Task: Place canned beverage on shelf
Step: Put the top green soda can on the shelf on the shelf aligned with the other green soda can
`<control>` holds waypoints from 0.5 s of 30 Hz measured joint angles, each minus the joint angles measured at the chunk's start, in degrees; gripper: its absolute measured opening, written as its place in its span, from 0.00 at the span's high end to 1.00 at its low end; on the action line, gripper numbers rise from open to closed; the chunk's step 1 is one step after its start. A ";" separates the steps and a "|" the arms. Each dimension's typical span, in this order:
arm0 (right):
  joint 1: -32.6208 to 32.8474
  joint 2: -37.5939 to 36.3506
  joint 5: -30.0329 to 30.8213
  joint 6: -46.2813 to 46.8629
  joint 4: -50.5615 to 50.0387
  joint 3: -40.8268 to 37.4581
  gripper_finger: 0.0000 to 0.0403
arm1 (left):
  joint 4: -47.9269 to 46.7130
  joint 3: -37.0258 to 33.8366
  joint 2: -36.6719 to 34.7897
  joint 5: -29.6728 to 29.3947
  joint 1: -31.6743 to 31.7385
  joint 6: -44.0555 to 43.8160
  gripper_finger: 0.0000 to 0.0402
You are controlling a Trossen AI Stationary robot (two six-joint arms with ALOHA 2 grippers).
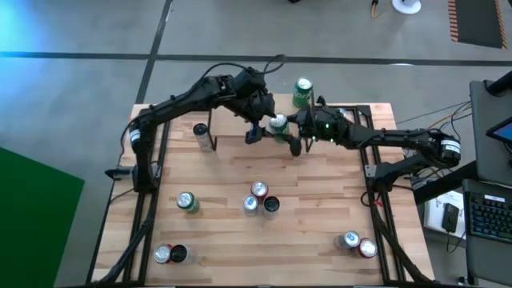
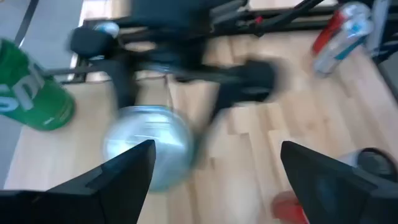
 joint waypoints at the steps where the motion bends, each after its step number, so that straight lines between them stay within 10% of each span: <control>1: -0.94 -0.20 0.48 -0.18 0.36 -0.53 0.26 | 0.25 -0.90 -0.96 0.21 0.18 -0.14 0.18; 15: -12.06 -10.26 -6.77 0.72 10.29 -12.58 0.25 | 29.17 -38.30 -25.95 -2.85 1.34 -3.38 0.18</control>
